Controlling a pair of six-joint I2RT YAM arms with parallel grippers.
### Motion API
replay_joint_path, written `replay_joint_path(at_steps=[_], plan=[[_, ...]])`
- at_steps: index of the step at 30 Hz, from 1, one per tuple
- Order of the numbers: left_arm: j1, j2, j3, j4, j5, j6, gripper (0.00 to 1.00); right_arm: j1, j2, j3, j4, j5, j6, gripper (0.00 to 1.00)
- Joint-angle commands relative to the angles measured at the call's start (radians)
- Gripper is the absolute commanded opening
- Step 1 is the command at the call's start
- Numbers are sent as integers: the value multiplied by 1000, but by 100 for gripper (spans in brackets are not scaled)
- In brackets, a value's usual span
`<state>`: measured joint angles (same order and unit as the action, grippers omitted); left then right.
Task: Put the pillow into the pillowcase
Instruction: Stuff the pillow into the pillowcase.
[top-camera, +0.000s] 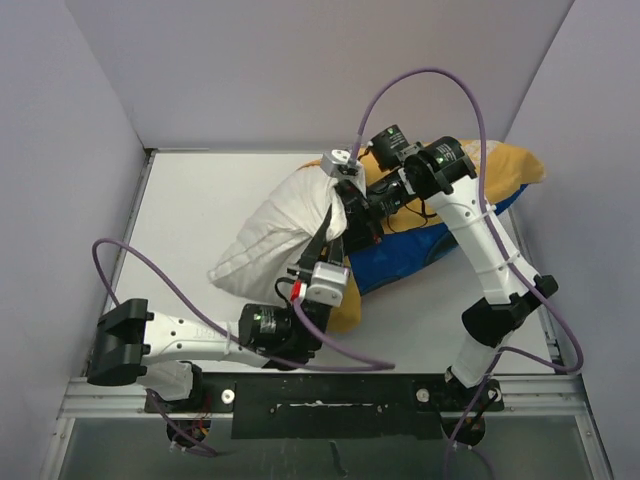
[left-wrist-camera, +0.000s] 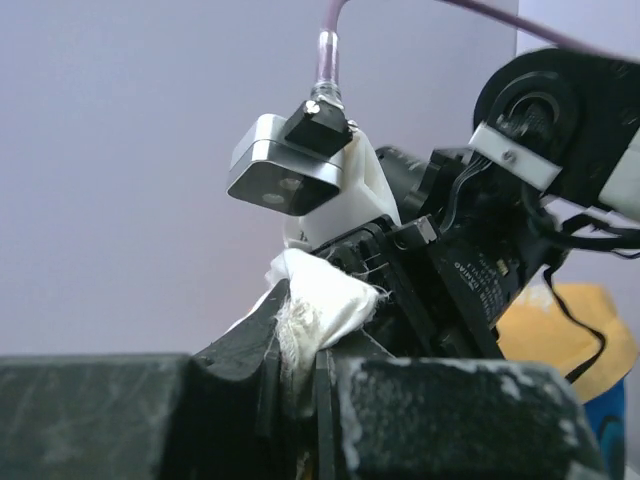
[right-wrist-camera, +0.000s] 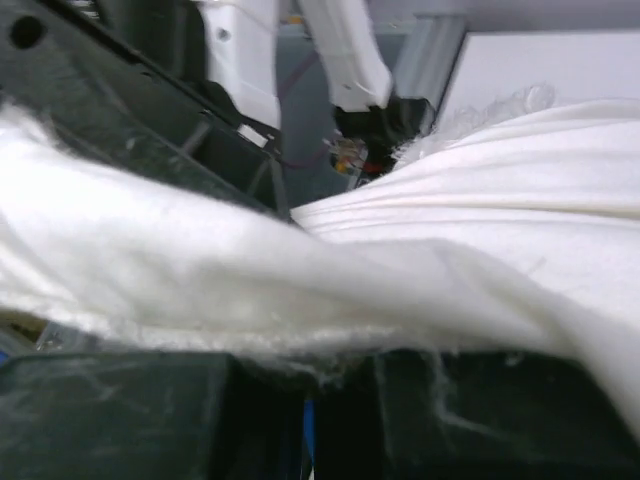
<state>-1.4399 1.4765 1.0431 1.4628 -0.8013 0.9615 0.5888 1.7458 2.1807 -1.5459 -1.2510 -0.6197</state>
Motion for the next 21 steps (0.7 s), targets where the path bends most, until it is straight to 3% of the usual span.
replay_joint_path(at_steps=[1,4,9,12,16,21], plan=[[-244,62,64,52,335,199,0,107,34,33,137,-112,-143,0],[-294,131,89,51,335,232,0,54,-53,-11,44,-130,-253,0],[-256,212,81,31,304,105,0,-256,-339,-449,138,-167,-251,0],[-126,202,54,-133,314,-171,0,-382,-458,-666,195,-84,-230,0],[70,225,106,-466,475,-580,0,-652,-467,-801,107,-56,-326,0],[198,375,289,-645,725,-817,28,-1058,-388,-867,145,16,-385,0]])
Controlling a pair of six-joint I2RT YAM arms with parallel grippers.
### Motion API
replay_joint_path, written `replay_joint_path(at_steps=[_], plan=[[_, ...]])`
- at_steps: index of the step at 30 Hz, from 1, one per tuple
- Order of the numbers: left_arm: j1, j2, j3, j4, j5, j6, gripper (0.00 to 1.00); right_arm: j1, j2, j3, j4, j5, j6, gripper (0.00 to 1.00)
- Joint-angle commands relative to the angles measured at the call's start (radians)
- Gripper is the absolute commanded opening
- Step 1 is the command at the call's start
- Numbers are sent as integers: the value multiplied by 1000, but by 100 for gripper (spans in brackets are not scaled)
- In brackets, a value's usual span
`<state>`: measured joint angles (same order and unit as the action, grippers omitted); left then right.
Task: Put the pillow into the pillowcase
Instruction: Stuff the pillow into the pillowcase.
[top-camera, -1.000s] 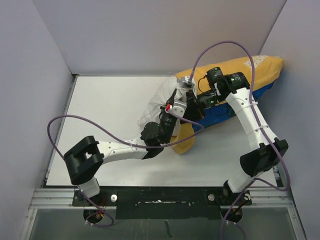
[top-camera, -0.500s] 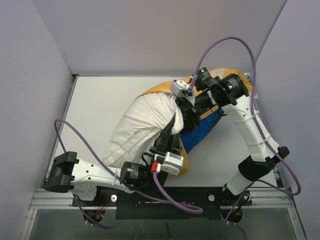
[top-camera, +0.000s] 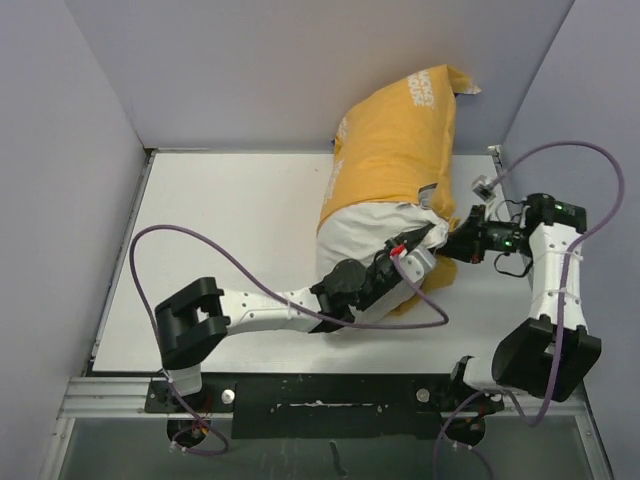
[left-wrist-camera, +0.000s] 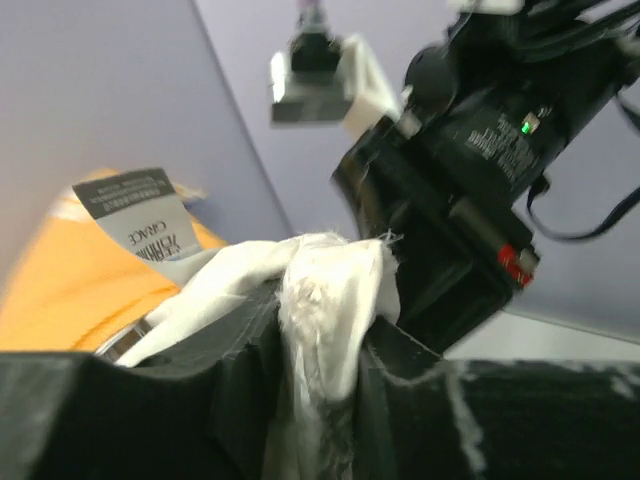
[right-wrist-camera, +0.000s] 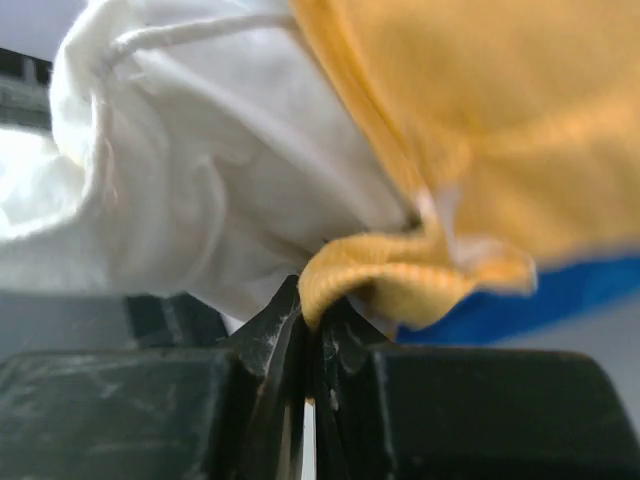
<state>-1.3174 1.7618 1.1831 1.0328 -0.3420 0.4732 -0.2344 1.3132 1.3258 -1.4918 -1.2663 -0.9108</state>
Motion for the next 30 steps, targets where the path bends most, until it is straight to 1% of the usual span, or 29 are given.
replay_joint_path(at_steps=[1,4,5,6,8,10,12,15,17,19,20,21,22,24,26,27,28,29,30], plan=[[87,103,182,-245,320,-357,34,-286,70,-12,92,56,-109,0],[100,86,229,-328,442,-407,56,-381,142,-7,84,178,-167,0],[100,60,225,-355,463,-421,63,-411,158,-4,75,205,-195,2],[101,23,211,-385,479,-432,68,-441,172,2,62,225,-224,8],[110,-71,165,-461,502,-449,74,-513,185,23,31,247,-289,17],[140,-175,113,-551,526,-479,77,-549,184,56,-9,252,-350,27],[184,-274,78,-673,545,-520,77,-562,181,103,-54,258,-383,35],[252,-403,17,-838,560,-547,78,-566,157,177,-154,234,-452,51],[300,-472,-73,-899,541,-559,81,-564,120,219,-188,219,-467,63],[366,-517,-165,-924,511,-569,83,-557,70,249,-188,203,-467,74],[407,-526,-210,-928,507,-585,83,-546,47,266,-188,196,-465,78],[454,-528,-249,-920,518,-613,84,-530,30,287,-188,192,-460,80],[501,-523,-288,-901,565,-648,83,-498,12,306,-189,189,-456,82],[576,-495,-357,-830,647,-719,84,-391,-23,326,-186,192,-461,87],[620,-464,-419,-685,747,-794,84,-219,-54,324,-188,205,-468,90],[633,-445,-448,-614,789,-823,85,-83,-73,306,-170,216,-465,91],[635,-422,-465,-558,814,-845,85,-22,-90,285,-152,220,-463,92],[638,-398,-472,-533,827,-861,86,97,-110,253,-125,222,-472,94],[639,-372,-469,-528,829,-870,87,176,-131,215,-89,231,-479,95]])
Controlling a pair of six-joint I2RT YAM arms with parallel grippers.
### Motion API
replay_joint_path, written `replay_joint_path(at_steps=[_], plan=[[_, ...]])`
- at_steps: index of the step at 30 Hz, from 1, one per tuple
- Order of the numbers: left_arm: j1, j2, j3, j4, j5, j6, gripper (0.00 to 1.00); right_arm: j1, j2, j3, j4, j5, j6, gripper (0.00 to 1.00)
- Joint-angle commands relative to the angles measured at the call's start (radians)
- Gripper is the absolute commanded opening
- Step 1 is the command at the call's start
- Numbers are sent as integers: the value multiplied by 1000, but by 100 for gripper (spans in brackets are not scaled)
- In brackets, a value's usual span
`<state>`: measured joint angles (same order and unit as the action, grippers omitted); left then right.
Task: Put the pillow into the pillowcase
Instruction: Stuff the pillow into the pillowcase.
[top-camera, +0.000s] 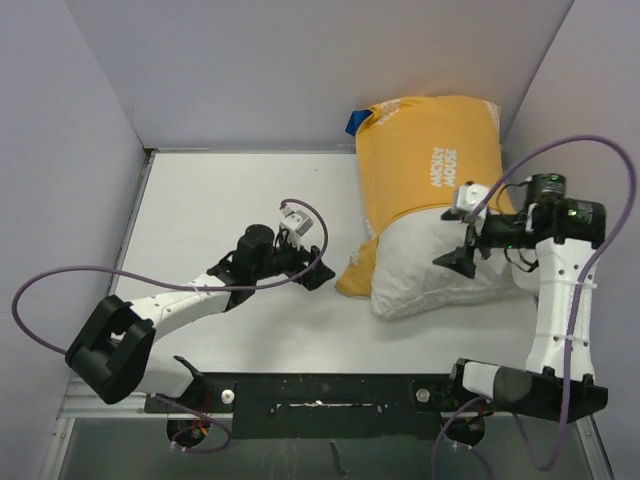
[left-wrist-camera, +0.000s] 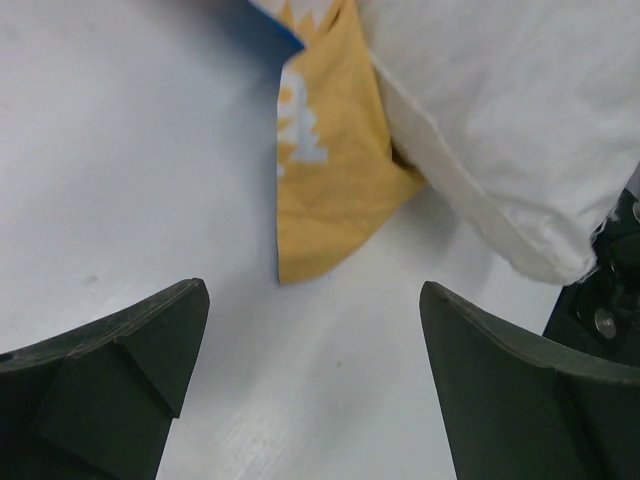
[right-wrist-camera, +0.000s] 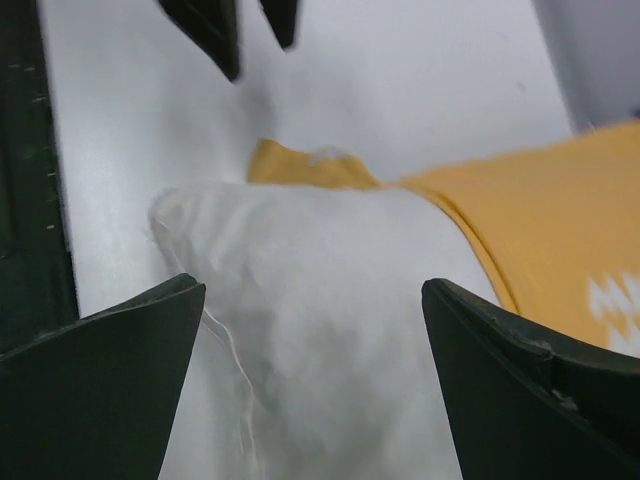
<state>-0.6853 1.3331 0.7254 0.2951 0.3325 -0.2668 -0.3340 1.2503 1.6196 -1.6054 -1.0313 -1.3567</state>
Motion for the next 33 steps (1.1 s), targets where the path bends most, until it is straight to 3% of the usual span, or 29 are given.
replay_joint_path(at_steps=[1,4,8,17,19,20,22,23,29,33], plan=[[10,85,-3,204,150,-140,88,345,-84,-117,69,14,-31,95],[27,191,5,290,181,-229,89,481,-109,-238,160,102,-47,96],[37,363,89,421,264,-317,98,515,-134,-355,227,251,-22,97],[32,732,463,374,297,-347,96,250,-260,-471,313,273,81,98],[30,789,513,389,352,-361,82,229,-266,-493,338,280,99,98],[32,810,520,437,402,-394,65,228,-270,-506,359,294,115,98],[32,832,496,579,466,-485,15,228,-272,-534,424,344,153,98],[31,827,461,658,476,-518,3,228,-270,-551,465,380,172,98],[-1,645,161,945,509,-571,0,228,-213,-591,699,536,264,90],[-97,430,-48,928,463,-504,0,241,-163,-568,772,496,286,81]])
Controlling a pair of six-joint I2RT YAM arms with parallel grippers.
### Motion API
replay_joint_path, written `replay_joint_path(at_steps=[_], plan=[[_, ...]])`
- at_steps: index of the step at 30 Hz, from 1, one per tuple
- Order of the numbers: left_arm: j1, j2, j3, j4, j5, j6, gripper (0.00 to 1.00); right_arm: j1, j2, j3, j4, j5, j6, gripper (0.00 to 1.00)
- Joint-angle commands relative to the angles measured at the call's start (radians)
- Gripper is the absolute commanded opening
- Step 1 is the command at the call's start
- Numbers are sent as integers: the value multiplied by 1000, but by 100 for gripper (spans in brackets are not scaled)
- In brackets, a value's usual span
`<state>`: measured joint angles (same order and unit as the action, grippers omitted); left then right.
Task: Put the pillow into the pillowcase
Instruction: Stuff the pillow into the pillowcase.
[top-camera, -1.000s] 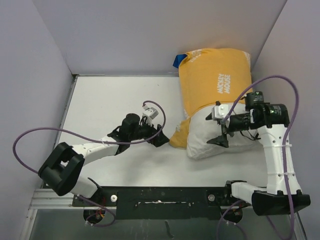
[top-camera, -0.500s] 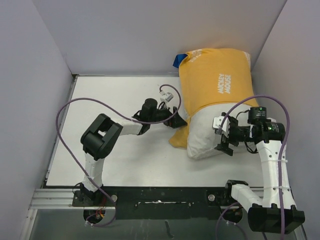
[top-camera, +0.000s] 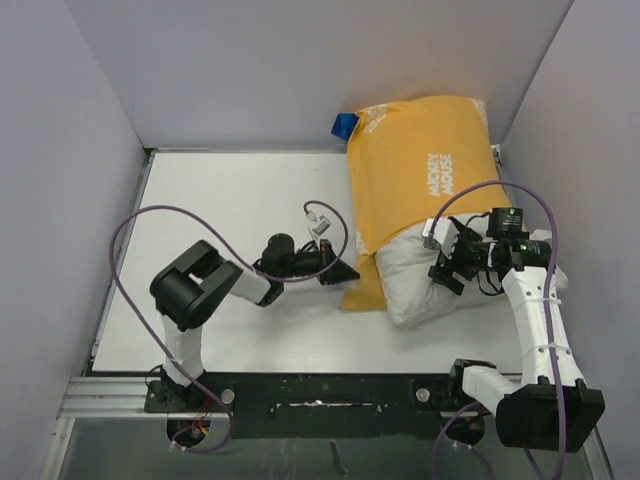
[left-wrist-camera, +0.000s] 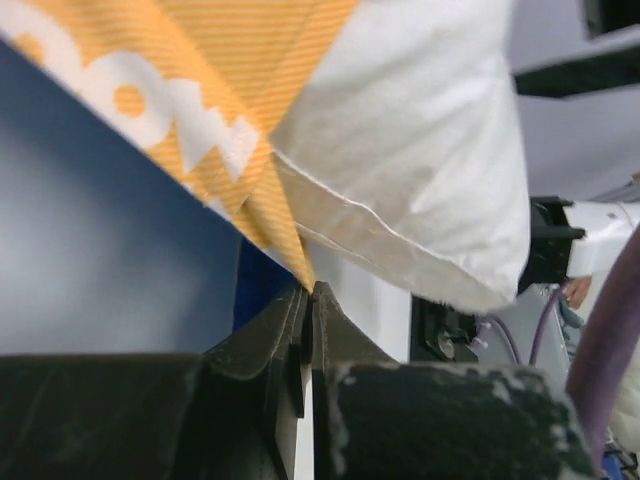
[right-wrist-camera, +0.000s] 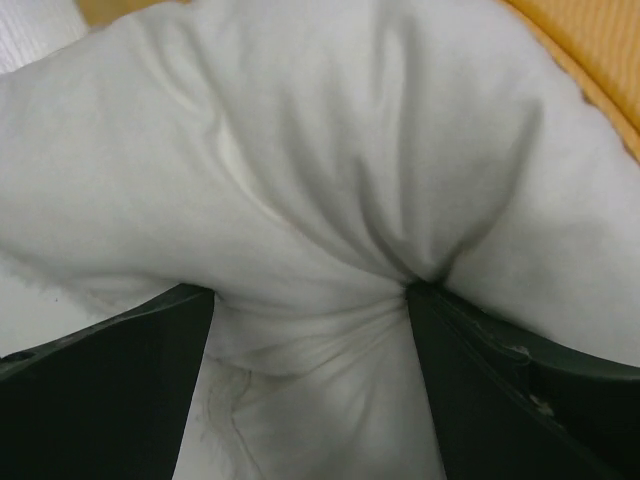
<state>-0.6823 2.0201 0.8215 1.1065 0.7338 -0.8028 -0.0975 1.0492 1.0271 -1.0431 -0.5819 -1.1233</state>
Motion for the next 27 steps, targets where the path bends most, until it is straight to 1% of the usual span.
replay_joint_path(at_steps=[1,3,5,8,10,12,14,15,17,19,20,21,23,24,26,27], plan=[[-136,-309,-178,81,39,57,0,29,49,30,224,34,57,78],[-224,-399,-231,15,-20,106,0,107,72,33,259,48,75,74],[-286,-463,-263,-42,-82,139,0,215,104,33,298,80,93,72],[-322,-514,-300,-73,-179,154,0,352,191,72,369,104,137,70],[-301,-531,-332,-83,-247,152,0,385,292,154,369,70,184,66],[-249,-545,-368,-95,-312,131,0,386,410,253,366,42,248,63],[-189,-569,-379,-130,-332,105,0,382,473,346,337,7,279,64],[-159,-592,-380,-160,-332,100,2,377,483,374,312,-30,284,65],[-138,-661,-370,-258,-336,118,18,335,461,400,243,-184,294,71],[-138,-761,-349,-437,-377,164,32,257,396,387,164,-391,281,77],[-138,-814,-334,-542,-405,185,37,211,354,363,154,-467,286,79],[-139,-871,-319,-696,-441,204,40,154,304,335,156,-538,298,82],[-146,-994,-280,-914,-516,252,43,31,200,255,199,-643,367,87],[-149,-1069,-258,-1019,-562,267,44,-36,157,209,253,-684,430,89],[-163,-1158,-202,-1177,-658,294,46,-134,94,95,416,-730,642,91],[-176,-1188,-183,-1233,-701,306,46,-164,84,37,516,-739,767,91]])
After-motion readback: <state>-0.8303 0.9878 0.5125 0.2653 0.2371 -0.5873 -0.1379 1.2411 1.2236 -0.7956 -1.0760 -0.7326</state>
